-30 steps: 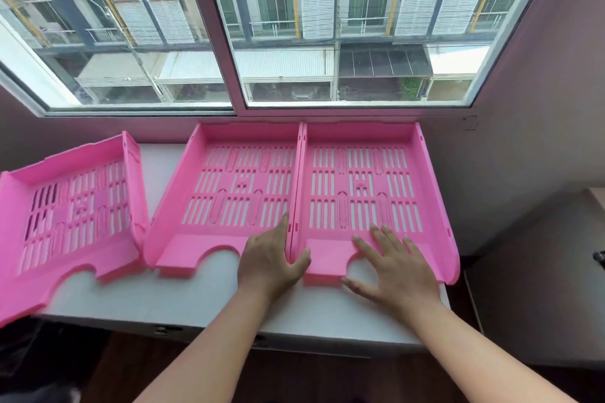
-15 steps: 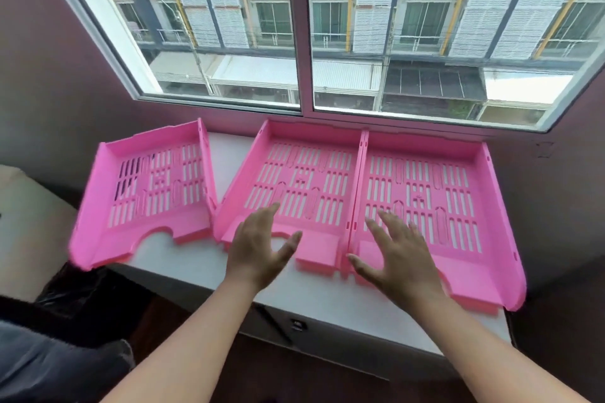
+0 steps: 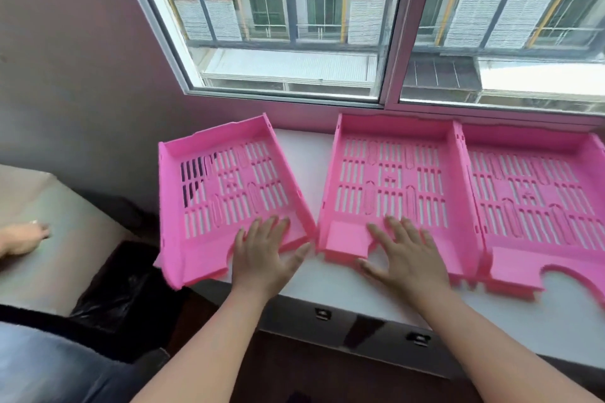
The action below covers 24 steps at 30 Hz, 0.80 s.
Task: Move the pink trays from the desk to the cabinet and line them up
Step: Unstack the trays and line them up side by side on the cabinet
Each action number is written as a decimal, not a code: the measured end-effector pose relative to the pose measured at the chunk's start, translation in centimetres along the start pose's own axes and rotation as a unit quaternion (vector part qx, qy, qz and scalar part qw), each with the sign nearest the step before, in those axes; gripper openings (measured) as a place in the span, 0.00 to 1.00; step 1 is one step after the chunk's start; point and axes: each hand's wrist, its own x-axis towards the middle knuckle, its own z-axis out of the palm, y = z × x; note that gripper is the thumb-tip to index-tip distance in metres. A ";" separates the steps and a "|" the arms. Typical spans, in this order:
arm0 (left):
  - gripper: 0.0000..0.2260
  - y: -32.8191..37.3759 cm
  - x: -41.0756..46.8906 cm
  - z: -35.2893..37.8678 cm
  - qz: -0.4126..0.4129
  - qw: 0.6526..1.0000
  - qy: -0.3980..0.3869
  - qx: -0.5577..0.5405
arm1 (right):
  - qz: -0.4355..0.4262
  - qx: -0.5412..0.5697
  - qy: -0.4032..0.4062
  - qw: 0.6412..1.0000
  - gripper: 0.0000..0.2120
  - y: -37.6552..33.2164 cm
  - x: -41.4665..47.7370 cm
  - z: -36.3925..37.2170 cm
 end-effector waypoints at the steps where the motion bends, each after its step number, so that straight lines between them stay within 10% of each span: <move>1: 0.38 -0.6 0.3 0.1 0.018 1.000 -0.003 -0.002 | 0.005 -0.014 -0.003 1.000 0.50 -0.1 0.1 0.1; 24: 0.33 -5.0 7.8 -1.1 0.352 0.922 -0.162 0.001 | 0.001 -0.059 -0.015 0.998 0.50 -0.1 0.9 0.4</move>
